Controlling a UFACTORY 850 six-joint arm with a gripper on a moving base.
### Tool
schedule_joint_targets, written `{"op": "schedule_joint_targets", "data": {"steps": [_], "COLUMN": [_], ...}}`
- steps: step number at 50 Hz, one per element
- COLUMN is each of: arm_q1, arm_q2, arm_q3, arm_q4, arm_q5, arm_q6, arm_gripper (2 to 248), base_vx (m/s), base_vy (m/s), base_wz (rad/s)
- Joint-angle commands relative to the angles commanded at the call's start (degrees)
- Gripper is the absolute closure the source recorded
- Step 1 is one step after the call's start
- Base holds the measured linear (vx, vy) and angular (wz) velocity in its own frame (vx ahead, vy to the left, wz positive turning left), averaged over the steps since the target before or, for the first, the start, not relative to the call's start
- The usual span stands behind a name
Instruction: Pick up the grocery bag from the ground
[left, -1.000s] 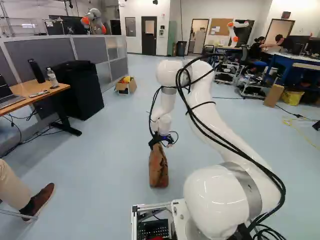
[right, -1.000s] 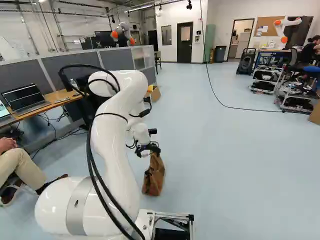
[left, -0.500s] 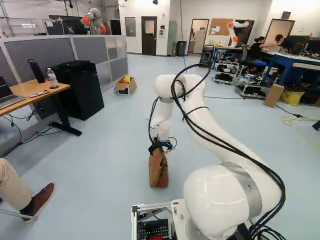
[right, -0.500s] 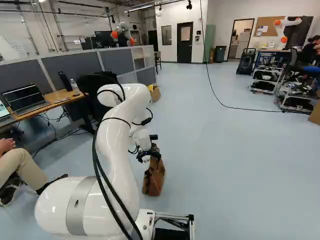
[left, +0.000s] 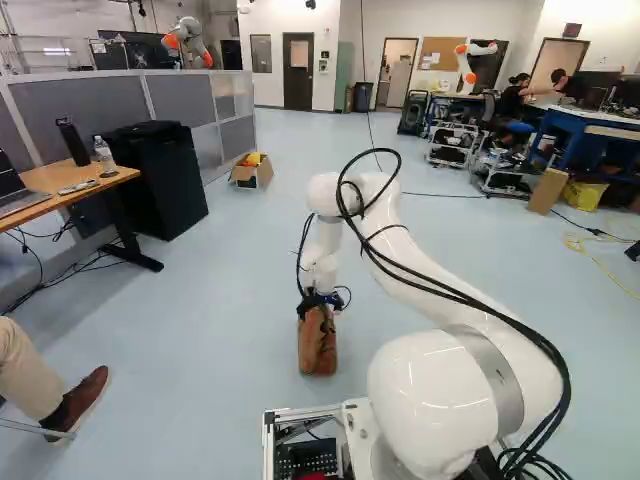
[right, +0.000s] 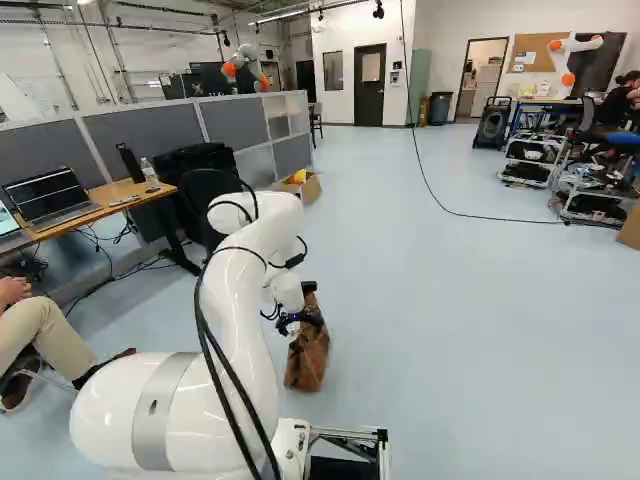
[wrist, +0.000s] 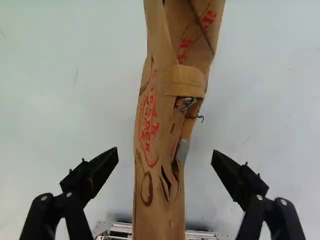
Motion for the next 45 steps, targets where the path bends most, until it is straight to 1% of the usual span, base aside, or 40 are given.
{"op": "schedule_joint_targets", "data": {"steps": [9,10,14,15,19,20,25,26,30,31,35,36,40,41,45], "arm_q1": [0.00,0.00,0.00,0.00,0.00,0.00,0.00,0.00,0.00,0.00,0.00,0.00,0.00,0.00,0.00], "arm_q2": [-0.54,-0.56,-0.60,-0.60,-0.60,-0.60,-0.60,-0.60,-0.60,-0.60,-0.60,-0.60,-0.60,-0.60,-0.60], "arm_q3": [-0.50,-0.51,-0.55,-0.55,-0.55,-0.55,-0.55,-0.55,-0.55,-0.55,-0.55,-0.55,-0.55,-0.55,-0.55], "arm_q4": [0.00,0.00,0.00,0.00,0.00,0.00,0.00,0.00,0.00,0.00,0.00,0.00,0.00,0.00,0.00], "arm_q5": [0.00,0.00,0.00,0.00,0.00,0.00,0.00,0.00,0.00,0.00,0.00,0.00,0.00,0.00,0.00], "arm_q6": [0.00,0.00,0.00,0.00,0.00,0.00,0.00,0.00,0.00,0.00,0.00,0.00,0.00,0.00,0.00], "arm_gripper": [3,15,15,53,53,91,91,129,129,168,168,206,206,227,227], "base_vx": [0.000,0.000,0.000,0.000,0.000,0.000,0.000,0.000,0.000,0.000,0.000,0.000,0.000,0.000,0.000], "base_vy": [0.000,0.000,0.000,0.000,0.000,0.000,0.000,0.000,0.000,0.000,0.000,0.000,0.000,0.000,0.000], "base_wz": [0.000,0.000,0.000,0.000,0.000,0.000,0.000,0.000,0.000,0.000,0.000,0.000,0.000,0.000,0.000]}}
